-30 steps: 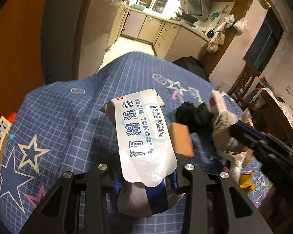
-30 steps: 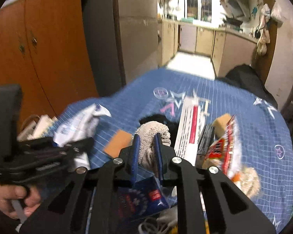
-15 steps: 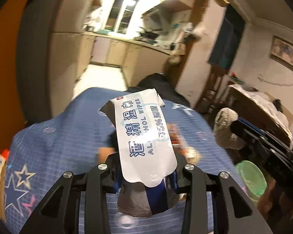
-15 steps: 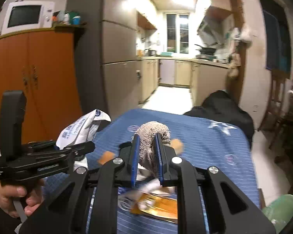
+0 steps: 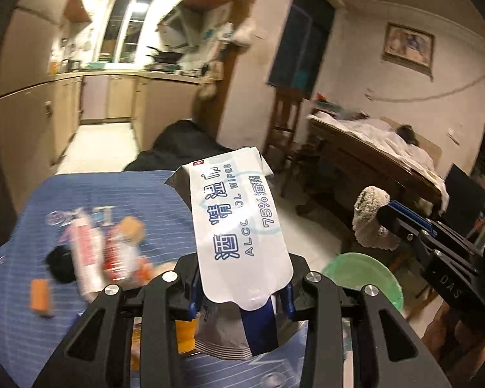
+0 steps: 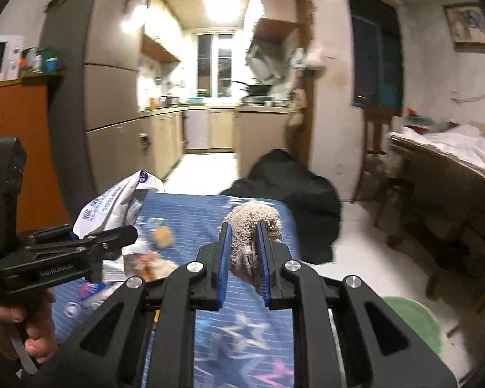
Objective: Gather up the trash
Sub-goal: 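Grasp the beige towel with the right gripper while the left gripper holds the wipes packet, then carry both items over the green bin and open both grippers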
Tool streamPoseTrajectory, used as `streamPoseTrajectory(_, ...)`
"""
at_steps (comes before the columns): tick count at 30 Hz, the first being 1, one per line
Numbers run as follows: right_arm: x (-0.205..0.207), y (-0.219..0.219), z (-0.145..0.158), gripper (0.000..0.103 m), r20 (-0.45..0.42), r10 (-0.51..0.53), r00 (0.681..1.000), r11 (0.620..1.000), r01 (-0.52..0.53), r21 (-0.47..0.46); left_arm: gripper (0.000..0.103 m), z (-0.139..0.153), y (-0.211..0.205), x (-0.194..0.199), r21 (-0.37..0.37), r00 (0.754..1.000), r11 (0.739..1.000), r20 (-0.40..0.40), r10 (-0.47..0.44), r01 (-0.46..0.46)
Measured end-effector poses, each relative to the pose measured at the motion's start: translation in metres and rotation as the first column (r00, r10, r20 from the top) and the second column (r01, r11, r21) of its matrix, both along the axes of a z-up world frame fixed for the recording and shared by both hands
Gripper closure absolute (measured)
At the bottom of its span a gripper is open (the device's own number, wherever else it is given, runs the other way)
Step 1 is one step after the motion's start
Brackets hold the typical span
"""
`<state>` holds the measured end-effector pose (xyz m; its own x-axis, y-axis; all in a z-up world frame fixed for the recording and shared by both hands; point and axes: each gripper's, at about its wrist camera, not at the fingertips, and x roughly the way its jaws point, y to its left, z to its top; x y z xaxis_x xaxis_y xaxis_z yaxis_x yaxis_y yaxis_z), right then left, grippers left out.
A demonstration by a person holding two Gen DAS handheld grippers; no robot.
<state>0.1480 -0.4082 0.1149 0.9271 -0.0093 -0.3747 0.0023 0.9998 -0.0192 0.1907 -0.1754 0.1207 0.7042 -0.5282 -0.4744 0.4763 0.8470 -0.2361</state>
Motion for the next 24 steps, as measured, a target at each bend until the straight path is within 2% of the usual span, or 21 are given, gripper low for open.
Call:
streamPoseTrajectory(6, -0.019, -0.069, -0.004, 0.089, -0.016, -0.149, 0.989, 0.989, 0.149, -0.005, 0.065, -0.004, -0.1, -0.001, 0.02, 0.991, 0.991, -0.012, -0.136, 0.136)
streamPoseTrajectory(14, -0.032, -0.143, -0.022, 0.089, -0.079, -0.289, 0.954, 0.957, 0.291, 0.005, 0.065, -0.026, -0.217, 0.002, 0.043, 0.954, 0.954, -0.066, -0.293, 0.296)
streamPoseTrajectory(20, -0.032, -0.189, -0.045, 0.089, -0.171, -0.332, 0.928, 0.937, 0.345, 0.057, 0.065, -0.044, -0.288, 0.012, 0.05, 0.91, 0.917, -0.151, -0.386, 0.397)
streamPoseTrajectory(24, -0.025, -0.22, -0.069, 0.089, -0.275, -0.326, 0.905, 0.925, 0.366, 0.106, 0.065, -0.067, -0.33, 0.022, 0.076, 0.873, 0.888, -0.237, -0.427, 0.454)
